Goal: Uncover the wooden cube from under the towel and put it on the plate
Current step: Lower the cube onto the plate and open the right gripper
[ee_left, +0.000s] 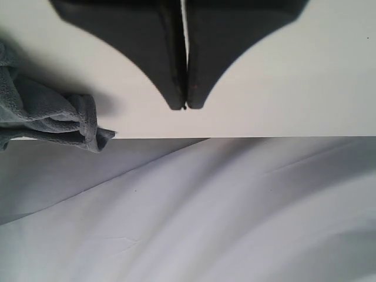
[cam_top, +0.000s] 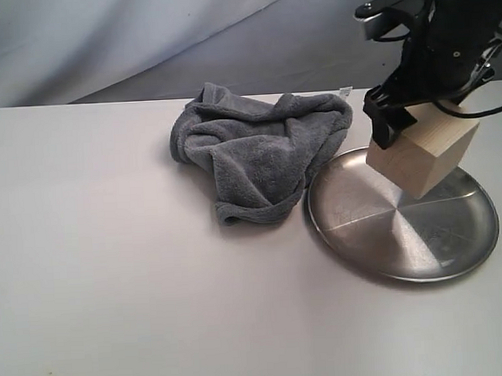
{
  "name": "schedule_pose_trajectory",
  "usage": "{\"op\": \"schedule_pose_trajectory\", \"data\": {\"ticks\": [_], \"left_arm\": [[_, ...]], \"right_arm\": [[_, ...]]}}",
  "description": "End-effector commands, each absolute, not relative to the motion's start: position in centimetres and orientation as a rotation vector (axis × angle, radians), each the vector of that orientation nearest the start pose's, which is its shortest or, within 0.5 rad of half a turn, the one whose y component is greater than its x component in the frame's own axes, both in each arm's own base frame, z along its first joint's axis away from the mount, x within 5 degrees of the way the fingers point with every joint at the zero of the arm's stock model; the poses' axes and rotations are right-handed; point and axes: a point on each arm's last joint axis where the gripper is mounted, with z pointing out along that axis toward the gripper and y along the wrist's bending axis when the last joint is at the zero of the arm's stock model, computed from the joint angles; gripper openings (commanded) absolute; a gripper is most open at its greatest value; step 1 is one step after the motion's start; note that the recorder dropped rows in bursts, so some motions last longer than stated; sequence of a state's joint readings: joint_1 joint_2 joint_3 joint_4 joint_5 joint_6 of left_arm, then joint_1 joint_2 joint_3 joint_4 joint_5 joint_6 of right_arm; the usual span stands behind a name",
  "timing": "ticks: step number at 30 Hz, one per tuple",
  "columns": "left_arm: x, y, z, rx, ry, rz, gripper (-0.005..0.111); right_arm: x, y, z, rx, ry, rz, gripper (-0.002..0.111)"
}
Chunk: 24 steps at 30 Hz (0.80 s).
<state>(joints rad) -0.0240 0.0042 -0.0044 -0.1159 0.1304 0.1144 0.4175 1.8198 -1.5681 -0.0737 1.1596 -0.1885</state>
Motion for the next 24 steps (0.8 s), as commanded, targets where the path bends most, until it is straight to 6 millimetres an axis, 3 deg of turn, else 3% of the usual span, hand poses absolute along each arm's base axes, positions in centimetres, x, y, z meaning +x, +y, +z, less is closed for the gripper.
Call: {"op": "schedule_pose_trajectory", "data": {"ticks": [1, 8, 14, 24], "left_arm": [[5.6, -0.3, 20.1, 0.026, 1.613, -0.032, 0.0], [5.6, -0.3, 20.1, 0.026, 1.613, -0.032, 0.0], [5.6, -0.3, 20.1, 0.026, 1.613, -0.032, 0.0], [5.6, -0.3, 20.1, 0.026, 1.613, -0.032, 0.0]], "right_arm": [[36.0, 14.7, 26.3, -0.804, 2.747, -0.015, 0.0], [37.2, 15.2, 23.1, -0.763, 2.798, -0.01, 0.0], [38.2, 14.4, 20.5, -0.686, 2.882, -0.02, 0.0], [38.6, 14.1, 18.4, -0.658, 2.943, -0.029, 0.0]]}}
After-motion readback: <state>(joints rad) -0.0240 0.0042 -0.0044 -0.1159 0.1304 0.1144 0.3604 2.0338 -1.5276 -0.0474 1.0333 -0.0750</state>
